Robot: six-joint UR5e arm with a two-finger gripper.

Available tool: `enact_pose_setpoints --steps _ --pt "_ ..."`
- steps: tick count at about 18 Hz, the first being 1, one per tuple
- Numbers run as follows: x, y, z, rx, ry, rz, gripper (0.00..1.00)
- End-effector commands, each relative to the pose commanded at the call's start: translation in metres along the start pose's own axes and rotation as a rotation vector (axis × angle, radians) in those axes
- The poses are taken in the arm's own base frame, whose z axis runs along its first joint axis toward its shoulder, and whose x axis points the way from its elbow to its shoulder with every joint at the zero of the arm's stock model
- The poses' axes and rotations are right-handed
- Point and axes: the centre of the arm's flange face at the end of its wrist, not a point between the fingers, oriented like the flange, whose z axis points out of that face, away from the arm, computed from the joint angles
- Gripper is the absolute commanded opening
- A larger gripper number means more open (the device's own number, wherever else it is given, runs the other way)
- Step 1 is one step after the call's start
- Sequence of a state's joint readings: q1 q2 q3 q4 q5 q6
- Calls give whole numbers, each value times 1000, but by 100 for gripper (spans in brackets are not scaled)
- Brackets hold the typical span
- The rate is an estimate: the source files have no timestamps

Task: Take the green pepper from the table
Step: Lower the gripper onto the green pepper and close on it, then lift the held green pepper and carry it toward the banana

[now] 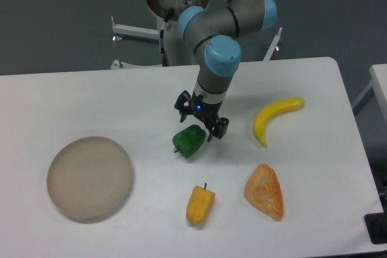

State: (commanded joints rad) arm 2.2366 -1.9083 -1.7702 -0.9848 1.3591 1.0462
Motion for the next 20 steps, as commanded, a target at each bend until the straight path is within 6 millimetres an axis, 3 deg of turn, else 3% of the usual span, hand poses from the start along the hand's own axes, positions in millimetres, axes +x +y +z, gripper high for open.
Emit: enact_pose_setpoints --steps 8,9,12,14,17,20 --pt "4 -6 16 3 -15 20 100" --pt "4 -7 16 1 -15 23 95" --pt "3 -7 17 1 -15 26 53" --pt "0 -8 12 5 -24 30 38" --pt "-3 -9 7 7 -34 30 32" --pt "-16 -15 -12 12 -78 32 32"
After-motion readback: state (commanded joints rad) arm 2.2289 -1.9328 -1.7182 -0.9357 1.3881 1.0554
